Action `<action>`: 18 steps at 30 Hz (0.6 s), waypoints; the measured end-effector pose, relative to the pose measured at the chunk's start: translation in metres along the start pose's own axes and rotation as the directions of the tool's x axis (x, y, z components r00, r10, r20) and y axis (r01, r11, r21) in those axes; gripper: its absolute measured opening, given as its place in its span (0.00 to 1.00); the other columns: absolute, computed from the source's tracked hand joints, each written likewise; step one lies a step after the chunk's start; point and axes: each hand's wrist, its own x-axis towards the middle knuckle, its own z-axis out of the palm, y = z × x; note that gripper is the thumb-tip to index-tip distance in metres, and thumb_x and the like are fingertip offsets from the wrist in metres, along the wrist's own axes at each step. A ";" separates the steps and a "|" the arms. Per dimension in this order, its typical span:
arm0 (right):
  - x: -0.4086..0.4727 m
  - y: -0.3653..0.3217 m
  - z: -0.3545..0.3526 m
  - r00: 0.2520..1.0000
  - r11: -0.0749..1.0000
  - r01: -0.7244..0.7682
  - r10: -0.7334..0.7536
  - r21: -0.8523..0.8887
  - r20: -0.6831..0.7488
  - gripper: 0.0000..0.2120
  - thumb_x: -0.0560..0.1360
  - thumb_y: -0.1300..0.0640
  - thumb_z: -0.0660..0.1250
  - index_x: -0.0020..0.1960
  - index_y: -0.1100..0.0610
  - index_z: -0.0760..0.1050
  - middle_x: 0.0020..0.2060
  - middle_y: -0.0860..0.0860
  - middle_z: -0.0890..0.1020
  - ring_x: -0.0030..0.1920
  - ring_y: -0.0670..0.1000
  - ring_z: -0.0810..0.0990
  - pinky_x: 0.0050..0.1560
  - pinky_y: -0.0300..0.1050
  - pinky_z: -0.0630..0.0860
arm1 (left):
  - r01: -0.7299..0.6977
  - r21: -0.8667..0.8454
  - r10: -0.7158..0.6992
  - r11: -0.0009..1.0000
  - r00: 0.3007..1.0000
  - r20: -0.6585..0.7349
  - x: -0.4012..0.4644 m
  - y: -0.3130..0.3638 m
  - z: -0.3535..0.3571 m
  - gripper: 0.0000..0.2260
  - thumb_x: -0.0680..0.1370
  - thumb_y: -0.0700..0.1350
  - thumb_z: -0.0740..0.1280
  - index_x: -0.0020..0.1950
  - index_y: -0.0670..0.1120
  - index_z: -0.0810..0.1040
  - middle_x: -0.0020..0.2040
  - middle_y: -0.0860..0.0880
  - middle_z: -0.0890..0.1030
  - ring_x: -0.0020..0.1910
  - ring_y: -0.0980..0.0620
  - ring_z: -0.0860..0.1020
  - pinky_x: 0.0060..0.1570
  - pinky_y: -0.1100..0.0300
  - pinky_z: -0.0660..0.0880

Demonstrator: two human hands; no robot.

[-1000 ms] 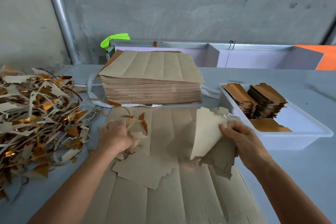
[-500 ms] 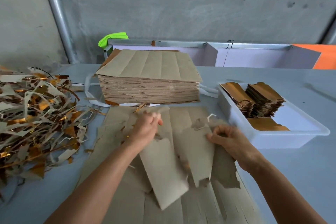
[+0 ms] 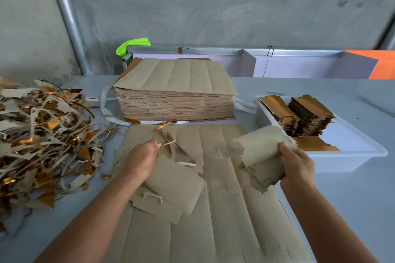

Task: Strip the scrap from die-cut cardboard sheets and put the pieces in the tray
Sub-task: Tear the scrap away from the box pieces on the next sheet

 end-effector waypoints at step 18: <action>-0.005 0.014 0.012 0.967 0.966 0.197 -0.165 -0.164 0.193 0.13 0.78 0.63 0.58 0.36 0.56 0.62 0.31 0.53 0.66 0.31 0.52 0.65 0.23 0.39 0.65 | 0.244 0.015 -0.244 0.970 0.970 -0.008 -0.067 0.029 -0.001 0.28 0.68 0.62 0.71 0.59 0.45 0.70 0.57 0.44 0.72 0.59 0.44 0.71 0.51 0.53 0.69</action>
